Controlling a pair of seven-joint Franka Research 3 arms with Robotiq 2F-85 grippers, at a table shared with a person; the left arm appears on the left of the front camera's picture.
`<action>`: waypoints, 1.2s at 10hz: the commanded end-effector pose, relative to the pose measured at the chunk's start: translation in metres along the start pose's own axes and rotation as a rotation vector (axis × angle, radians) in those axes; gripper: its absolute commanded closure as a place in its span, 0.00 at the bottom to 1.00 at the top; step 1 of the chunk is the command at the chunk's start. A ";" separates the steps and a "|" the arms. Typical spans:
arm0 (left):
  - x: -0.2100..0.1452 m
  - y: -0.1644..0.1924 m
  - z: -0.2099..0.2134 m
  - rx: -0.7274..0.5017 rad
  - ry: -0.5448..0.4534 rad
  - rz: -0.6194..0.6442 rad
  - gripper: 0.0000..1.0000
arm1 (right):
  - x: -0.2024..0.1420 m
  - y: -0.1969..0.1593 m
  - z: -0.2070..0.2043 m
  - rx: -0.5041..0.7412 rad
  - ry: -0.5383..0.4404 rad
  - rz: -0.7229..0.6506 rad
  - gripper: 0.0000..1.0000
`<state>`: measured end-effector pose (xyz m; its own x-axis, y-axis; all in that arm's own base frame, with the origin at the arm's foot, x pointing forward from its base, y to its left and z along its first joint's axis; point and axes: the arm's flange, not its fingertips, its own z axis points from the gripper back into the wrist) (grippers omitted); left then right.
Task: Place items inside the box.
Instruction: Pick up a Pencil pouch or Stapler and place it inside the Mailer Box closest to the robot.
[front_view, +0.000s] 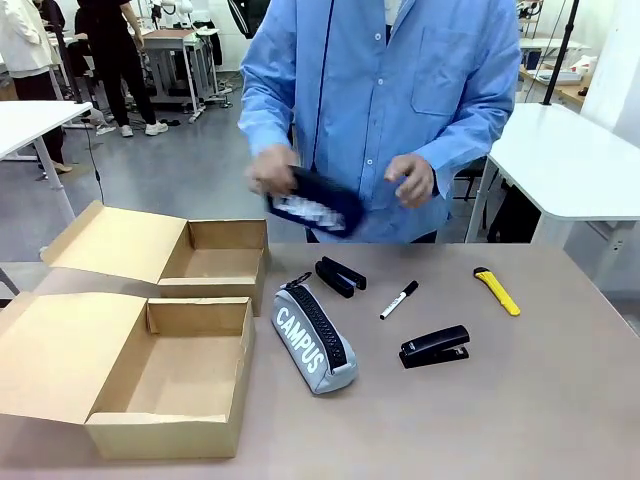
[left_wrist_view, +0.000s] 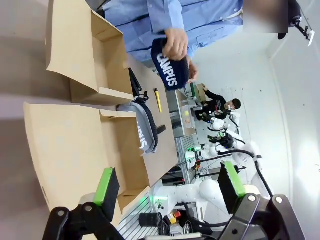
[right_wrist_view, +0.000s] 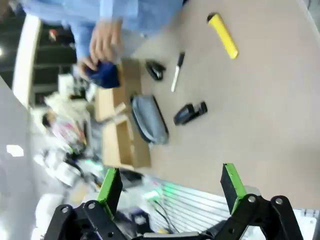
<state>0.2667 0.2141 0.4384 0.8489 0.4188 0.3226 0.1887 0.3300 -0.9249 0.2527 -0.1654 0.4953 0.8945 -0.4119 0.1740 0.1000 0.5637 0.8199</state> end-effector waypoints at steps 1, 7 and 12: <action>0.001 -0.002 0.001 -0.024 -0.014 -0.023 0.00 | -0.043 0.069 -0.088 -0.141 0.197 0.198 0.00; 0.001 -0.002 0.001 -0.024 -0.014 -0.023 0.00 | -0.189 0.171 -0.297 -0.188 0.467 0.503 0.00; 0.001 -0.002 0.001 -0.024 -0.014 -0.023 0.00 | -0.163 0.212 -0.296 -0.233 0.502 0.531 0.00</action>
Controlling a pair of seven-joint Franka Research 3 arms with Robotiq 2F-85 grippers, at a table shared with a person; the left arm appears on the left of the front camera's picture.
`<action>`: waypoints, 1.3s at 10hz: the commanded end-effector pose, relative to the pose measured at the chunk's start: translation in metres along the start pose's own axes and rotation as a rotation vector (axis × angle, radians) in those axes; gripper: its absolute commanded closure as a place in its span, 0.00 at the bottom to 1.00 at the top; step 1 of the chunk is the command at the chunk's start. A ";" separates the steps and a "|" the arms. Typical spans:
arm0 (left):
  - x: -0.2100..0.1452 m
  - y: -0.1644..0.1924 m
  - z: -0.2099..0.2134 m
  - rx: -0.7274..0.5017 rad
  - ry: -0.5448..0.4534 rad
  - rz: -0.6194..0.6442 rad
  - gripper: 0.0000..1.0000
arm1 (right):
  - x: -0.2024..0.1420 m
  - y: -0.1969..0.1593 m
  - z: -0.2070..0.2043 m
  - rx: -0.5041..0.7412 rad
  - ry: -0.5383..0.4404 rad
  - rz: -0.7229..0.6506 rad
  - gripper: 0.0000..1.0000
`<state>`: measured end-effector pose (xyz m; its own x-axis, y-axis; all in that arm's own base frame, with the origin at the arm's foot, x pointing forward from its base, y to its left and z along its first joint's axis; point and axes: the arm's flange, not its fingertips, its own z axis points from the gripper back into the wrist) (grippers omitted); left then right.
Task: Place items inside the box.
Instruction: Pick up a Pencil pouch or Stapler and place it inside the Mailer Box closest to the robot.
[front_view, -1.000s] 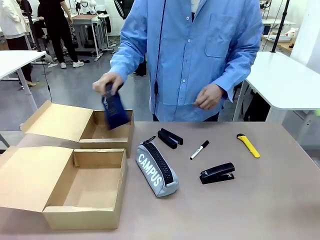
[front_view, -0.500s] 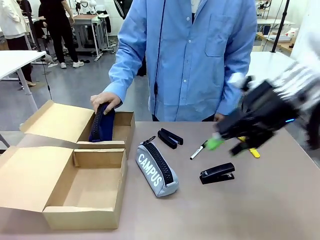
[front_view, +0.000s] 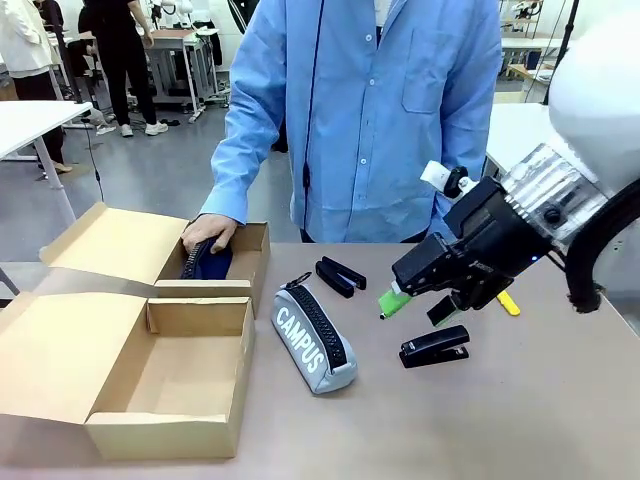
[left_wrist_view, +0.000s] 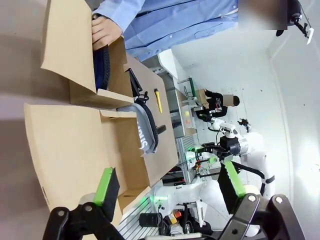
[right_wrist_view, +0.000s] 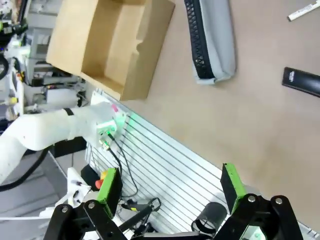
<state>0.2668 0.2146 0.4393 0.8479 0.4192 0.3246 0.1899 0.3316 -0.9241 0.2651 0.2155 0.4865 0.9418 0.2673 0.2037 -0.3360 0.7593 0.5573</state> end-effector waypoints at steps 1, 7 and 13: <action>0.001 -0.002 0.000 -0.025 -0.013 -0.021 0.00 | 0.004 0.031 -0.047 -0.168 0.129 0.039 0.00; 0.001 -0.002 0.000 -0.025 -0.013 -0.021 0.00 | 0.073 0.050 -0.131 -0.350 0.049 0.083 0.00; 0.001 -0.002 0.000 -0.025 -0.013 -0.021 0.00 | 0.106 0.038 -0.205 -0.457 0.030 0.092 0.00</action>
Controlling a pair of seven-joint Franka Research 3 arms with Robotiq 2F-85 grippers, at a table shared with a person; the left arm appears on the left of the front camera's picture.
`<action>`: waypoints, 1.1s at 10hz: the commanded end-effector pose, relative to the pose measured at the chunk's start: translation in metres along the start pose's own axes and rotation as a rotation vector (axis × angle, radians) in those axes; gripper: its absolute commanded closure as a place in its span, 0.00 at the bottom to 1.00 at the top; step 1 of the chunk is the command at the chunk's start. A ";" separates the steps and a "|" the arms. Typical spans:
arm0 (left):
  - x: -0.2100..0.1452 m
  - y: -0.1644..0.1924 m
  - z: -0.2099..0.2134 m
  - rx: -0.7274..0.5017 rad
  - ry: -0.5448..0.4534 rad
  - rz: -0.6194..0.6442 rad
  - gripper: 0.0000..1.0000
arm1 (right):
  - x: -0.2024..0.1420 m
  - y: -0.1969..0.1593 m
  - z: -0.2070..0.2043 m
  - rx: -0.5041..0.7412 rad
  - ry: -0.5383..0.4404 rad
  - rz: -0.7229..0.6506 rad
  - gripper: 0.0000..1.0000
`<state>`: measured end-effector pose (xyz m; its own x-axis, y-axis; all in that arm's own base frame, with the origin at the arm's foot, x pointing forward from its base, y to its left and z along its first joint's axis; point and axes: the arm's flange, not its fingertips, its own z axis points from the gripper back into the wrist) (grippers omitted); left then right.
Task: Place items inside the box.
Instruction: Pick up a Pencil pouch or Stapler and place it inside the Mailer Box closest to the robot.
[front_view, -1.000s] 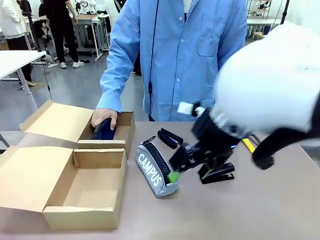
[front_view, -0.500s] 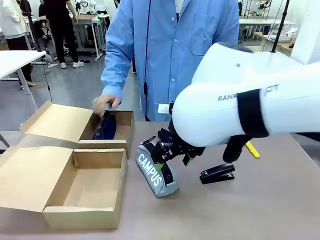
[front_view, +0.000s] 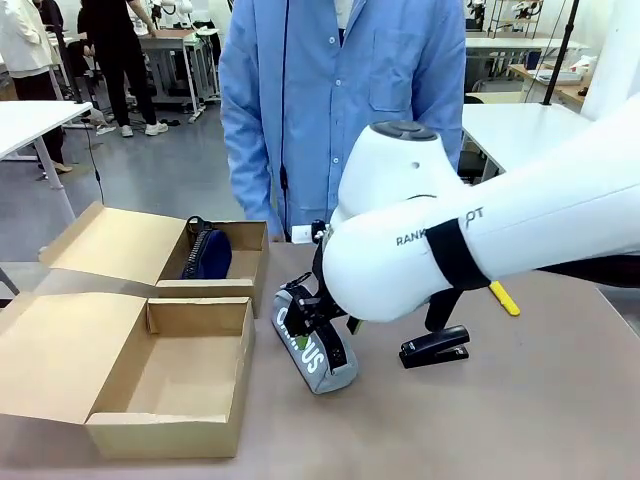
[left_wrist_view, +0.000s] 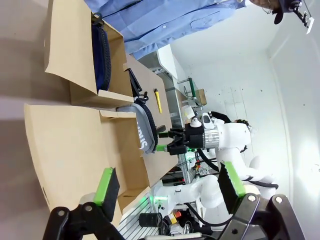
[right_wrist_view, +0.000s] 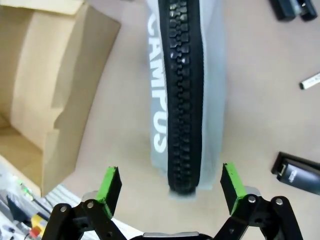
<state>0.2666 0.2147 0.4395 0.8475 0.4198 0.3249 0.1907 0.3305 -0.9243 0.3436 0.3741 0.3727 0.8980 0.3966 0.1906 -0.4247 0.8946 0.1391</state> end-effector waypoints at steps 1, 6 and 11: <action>0.001 -0.002 0.000 -0.023 -0.012 -0.021 0.00 | 0.015 0.013 -0.025 -0.025 -0.063 -0.059 0.00; 0.001 -0.002 0.000 -0.023 -0.012 -0.021 0.00 | 0.015 0.014 -0.046 -0.072 -0.067 -0.079 0.00; 0.001 -0.002 0.000 -0.023 -0.012 -0.021 0.00 | 0.013 0.015 -0.046 -0.075 -0.050 -0.077 0.65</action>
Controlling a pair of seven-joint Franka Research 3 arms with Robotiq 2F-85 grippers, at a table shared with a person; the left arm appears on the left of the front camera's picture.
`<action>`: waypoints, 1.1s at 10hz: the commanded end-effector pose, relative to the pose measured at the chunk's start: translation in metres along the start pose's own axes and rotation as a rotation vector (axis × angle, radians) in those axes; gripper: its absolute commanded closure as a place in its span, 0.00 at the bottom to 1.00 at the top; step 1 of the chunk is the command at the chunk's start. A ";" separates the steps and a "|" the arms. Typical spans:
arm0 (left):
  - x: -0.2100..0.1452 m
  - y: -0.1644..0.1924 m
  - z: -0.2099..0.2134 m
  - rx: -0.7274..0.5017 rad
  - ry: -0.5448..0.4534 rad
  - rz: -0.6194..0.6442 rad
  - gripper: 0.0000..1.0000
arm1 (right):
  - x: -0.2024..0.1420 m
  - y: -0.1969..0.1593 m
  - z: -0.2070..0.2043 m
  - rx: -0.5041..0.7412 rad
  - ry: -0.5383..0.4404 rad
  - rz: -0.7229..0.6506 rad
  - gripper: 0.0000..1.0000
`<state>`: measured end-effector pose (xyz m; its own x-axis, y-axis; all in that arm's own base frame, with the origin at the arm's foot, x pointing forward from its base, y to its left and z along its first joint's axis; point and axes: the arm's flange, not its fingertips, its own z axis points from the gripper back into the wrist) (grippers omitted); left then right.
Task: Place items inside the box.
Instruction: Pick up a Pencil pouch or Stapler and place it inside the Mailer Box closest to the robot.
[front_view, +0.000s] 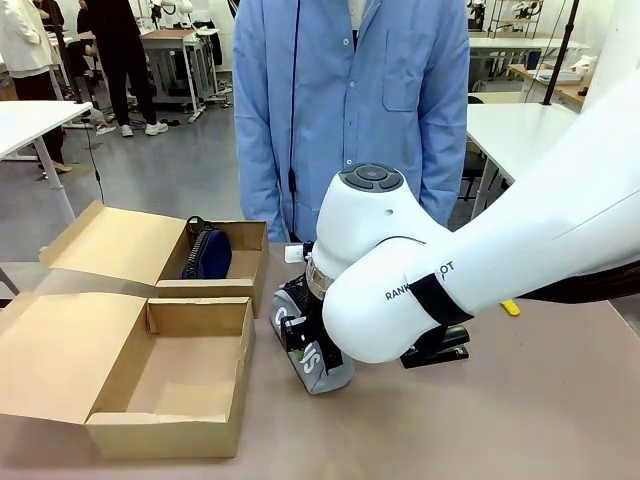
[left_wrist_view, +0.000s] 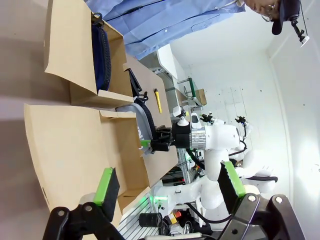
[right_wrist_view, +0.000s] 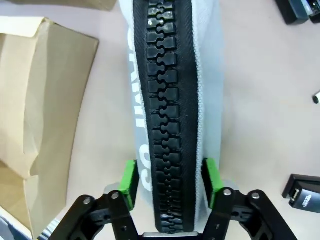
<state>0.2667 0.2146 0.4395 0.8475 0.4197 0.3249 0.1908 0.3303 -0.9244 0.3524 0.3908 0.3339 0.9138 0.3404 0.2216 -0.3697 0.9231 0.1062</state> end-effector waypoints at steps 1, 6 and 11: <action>0.001 -0.002 0.000 -0.023 -0.013 -0.021 0.00 | 0.005 0.011 -0.003 -0.055 -0.015 -0.032 1.00; 0.001 -0.002 0.000 -0.023 -0.013 -0.021 0.00 | -0.003 0.031 0.015 -0.108 -0.038 -0.032 1.00; 0.001 -0.002 0.000 -0.023 -0.013 -0.021 0.00 | -0.066 0.077 0.142 -0.071 0.171 -0.162 1.00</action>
<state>0.2666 0.2147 0.4397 0.8472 0.4198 0.3256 0.1915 0.3305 -0.9242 0.2568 0.4238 0.4327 0.9681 0.2303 0.0990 -0.2354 0.9710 0.0425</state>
